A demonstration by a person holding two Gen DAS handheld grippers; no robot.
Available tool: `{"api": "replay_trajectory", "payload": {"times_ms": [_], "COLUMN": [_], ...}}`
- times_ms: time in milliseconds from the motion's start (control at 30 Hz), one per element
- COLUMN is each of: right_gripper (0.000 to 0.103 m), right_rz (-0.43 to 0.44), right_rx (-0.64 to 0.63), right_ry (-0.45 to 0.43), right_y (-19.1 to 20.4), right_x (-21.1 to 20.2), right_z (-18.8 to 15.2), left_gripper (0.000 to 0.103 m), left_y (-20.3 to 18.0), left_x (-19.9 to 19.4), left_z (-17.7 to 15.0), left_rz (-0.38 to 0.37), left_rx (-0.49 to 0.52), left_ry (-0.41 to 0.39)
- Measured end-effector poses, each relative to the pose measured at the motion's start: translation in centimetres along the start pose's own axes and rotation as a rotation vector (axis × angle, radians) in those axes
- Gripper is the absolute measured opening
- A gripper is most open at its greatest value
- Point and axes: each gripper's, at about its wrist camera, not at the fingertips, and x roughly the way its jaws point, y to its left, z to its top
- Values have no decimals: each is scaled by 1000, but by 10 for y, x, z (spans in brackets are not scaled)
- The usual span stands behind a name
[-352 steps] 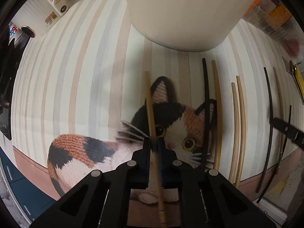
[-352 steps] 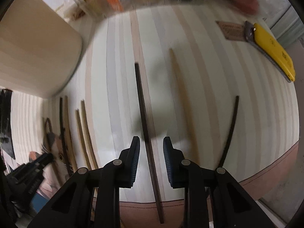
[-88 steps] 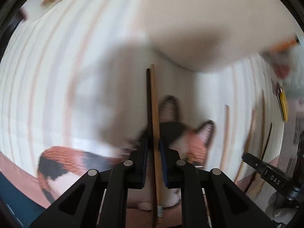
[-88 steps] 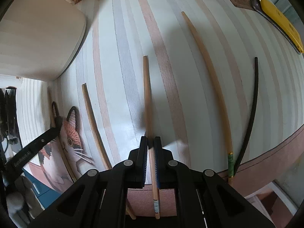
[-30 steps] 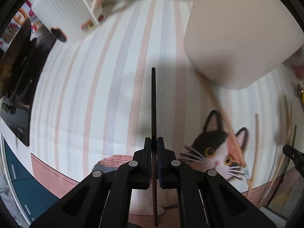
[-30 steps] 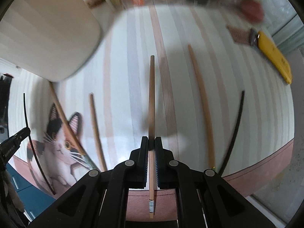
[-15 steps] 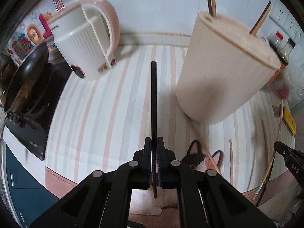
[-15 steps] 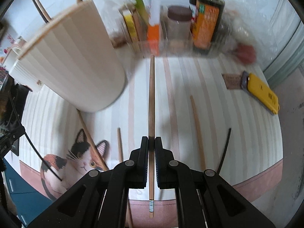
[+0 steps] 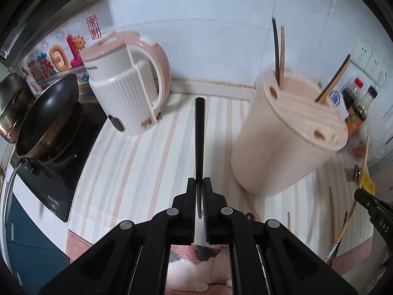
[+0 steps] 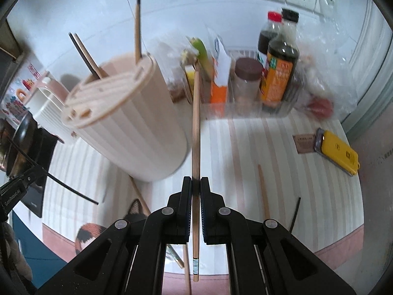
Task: Organize utensils
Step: 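Lift both held chopsticks upright and carry them over the cream holder, then lower both chopsticks into the holder and open both tools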
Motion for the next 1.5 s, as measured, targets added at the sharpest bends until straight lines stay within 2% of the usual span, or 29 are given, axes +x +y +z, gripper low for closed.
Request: {"api": "replay_trajectory", "payload": {"times_ms": [367, 700, 867, 967, 1100, 1367, 1500], "right_gripper": [7, 7, 7, 7, 7, 7, 7], "right_rz": [86, 200, 236, 253, 271, 263, 245], "right_rx": [27, 60, 69, 80, 106, 125, 83], "right_ry": [-95, -241, -302, -331, -358, -437, -461], "right_y": [16, 30, 36, 39, 41, 46, 49], "right_x": [-32, -81, -94, -93, -79, -48, -32], "right_z": [34, 104, 139, 159, 182, 194, 190], "left_gripper": [2, 2, 2, 2, 2, 3, 3], "left_y": [8, 2, -11, -22, -35, -57, -66], "left_x": [-50, -133, -154, -153, -135, -77, -56], "left_z": [34, 90, 116, 129, 144, 157, 158], "left_rz": [-23, -107, -162, -189, -216, -216, -208], "left_rx": [-33, -78, -73, -63, -52, -34, -17], "left_ry": [-109, -270, -312, -308, -262, -139, -95]}}
